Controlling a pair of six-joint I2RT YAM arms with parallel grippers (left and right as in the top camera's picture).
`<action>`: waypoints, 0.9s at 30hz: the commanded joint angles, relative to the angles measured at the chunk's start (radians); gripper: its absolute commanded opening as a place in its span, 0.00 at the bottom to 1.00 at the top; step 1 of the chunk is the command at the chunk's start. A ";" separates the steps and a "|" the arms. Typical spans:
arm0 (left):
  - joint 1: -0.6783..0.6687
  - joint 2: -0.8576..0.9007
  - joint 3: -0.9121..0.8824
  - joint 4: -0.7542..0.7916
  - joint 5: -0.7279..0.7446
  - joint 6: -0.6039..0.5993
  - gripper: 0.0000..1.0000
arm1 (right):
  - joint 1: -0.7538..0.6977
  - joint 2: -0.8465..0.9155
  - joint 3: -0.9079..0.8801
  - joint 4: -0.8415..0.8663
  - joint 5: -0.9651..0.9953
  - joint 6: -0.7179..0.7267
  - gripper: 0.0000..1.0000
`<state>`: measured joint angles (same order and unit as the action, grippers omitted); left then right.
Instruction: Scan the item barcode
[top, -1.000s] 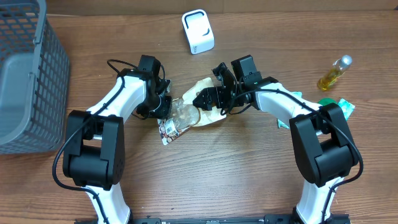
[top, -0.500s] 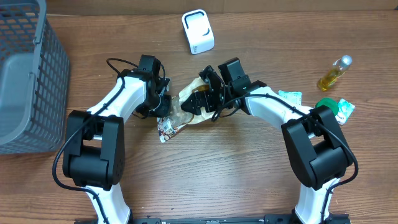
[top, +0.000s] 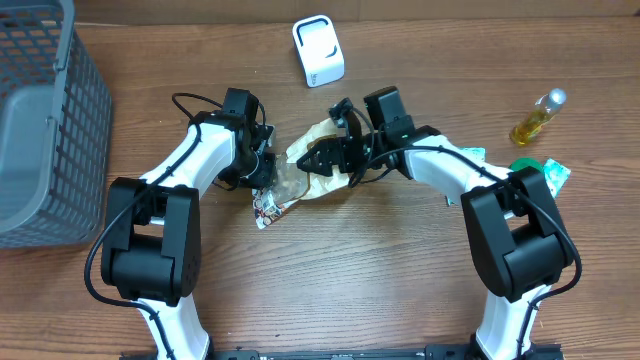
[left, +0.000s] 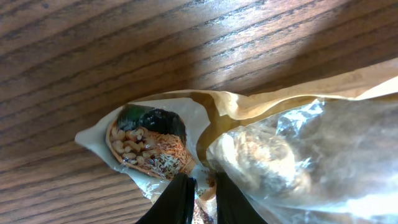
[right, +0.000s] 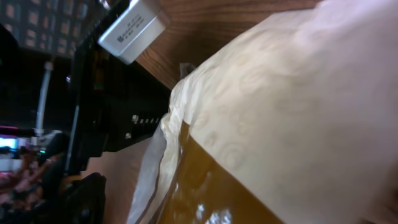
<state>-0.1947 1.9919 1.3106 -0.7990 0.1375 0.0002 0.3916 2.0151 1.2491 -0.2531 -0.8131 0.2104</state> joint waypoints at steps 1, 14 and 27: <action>0.004 0.043 -0.039 0.000 -0.068 0.016 0.16 | -0.032 -0.040 0.003 -0.003 -0.057 0.002 0.84; 0.003 0.043 -0.039 0.069 -0.116 0.089 0.15 | -0.034 -0.040 0.003 -0.005 -0.056 -0.003 0.89; 0.003 0.043 -0.039 0.151 -0.115 0.259 0.13 | -0.050 -0.040 0.003 0.007 -0.031 -0.059 0.88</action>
<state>-0.1947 1.9919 1.3022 -0.6533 0.0696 0.1959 0.3489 2.0148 1.2491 -0.2569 -0.8562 0.1890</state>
